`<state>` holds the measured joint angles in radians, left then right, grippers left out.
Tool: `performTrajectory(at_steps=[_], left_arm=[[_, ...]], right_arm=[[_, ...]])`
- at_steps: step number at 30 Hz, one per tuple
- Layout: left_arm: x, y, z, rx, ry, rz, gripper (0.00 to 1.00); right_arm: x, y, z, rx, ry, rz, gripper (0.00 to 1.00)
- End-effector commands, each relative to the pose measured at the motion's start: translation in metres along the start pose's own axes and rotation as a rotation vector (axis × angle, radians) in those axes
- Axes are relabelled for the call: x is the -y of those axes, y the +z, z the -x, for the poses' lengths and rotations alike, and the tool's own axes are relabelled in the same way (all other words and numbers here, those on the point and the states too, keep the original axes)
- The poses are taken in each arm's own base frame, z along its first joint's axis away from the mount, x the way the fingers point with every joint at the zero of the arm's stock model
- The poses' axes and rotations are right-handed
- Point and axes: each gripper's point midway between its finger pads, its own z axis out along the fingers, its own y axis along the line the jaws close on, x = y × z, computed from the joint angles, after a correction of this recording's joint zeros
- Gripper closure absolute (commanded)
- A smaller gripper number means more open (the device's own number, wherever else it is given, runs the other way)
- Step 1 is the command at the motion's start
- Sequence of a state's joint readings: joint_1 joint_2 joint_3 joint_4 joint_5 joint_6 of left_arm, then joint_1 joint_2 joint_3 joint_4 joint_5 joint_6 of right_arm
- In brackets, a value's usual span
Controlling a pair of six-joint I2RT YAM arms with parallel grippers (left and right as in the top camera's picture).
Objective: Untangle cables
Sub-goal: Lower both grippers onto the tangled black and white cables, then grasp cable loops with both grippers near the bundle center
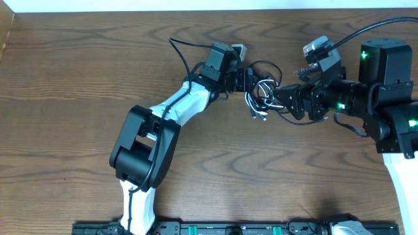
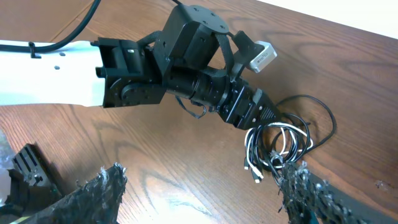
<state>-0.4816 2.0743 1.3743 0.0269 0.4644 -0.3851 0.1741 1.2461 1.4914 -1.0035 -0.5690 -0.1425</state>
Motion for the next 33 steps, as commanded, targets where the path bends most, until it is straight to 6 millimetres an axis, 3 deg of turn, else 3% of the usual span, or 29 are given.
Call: performTrajectory(at_steps=[1,7,10,12,13,15,17,21,26,31,33], left_arm=[[-0.003,0.005,0.000,0.000,0.022,0.011,0.31],[-0.005,0.015,-0.016,-0.045,0.071,0.019,0.31],[-0.011,0.022,-0.026,-0.073,0.057,0.029,0.43],[-0.013,0.026,-0.032,-0.086,0.056,0.031,0.45],[-0.013,0.027,-0.033,-0.089,0.056,0.031,0.51],[-0.010,0.028,-0.027,-0.066,0.057,0.019,0.77],[-0.005,0.027,-0.020,-0.040,0.045,0.002,0.87],[-0.001,0.027,-0.020,-0.042,0.039,-0.019,0.88],[0.019,0.020,-0.013,-0.043,0.054,-0.101,0.88],[0.055,-0.004,0.014,-0.013,0.089,-0.201,0.88],[0.066,-0.023,0.029,0.017,0.100,-0.220,0.88]], right_arm=[[-0.006,-0.004,0.003,0.016,-0.010,0.012,0.23],[-0.006,-0.005,0.003,0.016,-0.010,0.012,0.23],[-0.006,-0.005,0.003,0.017,-0.011,0.011,0.22],[-0.006,-0.005,0.003,0.016,-0.010,0.011,0.22],[-0.006,-0.005,0.003,0.016,-0.010,0.011,0.22],[-0.006,-0.005,0.003,0.017,-0.011,0.010,0.20],[-0.006,-0.005,0.004,0.019,-0.012,0.010,0.20],[-0.006,-0.004,0.004,0.018,-0.012,0.010,0.19],[-0.001,-0.005,0.003,0.016,-0.021,-0.015,0.18],[0.015,-0.006,0.001,0.002,-0.025,-0.113,0.12],[0.023,-0.007,0.000,-0.004,-0.025,-0.155,0.07]])
